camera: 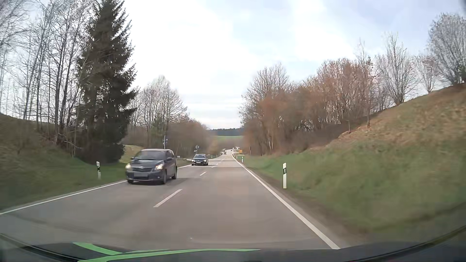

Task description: Follow the waypoints while adhering to traffic rules and regulations

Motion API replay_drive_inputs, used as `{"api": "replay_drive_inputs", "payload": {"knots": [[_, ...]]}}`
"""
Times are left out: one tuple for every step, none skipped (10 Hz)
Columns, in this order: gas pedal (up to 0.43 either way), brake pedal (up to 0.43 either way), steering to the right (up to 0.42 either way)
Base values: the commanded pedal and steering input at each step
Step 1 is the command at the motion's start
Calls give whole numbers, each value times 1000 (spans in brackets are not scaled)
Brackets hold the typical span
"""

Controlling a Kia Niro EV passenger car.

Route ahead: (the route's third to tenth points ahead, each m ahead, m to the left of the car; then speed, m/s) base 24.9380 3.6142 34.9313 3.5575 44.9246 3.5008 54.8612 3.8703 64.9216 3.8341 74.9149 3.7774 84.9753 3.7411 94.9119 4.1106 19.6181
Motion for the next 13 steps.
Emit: {"api": "replay_drive_inputs", "payload": {"knots": [[8,0,1],[0,0,0],[0,0,1],[0,0,1],[0,0,0],[0,0,0],[0,0,0],[0,0,0],[0,0,0],[0,0,1],[0,0,1],[0,0,0],[0,0,0]]}}
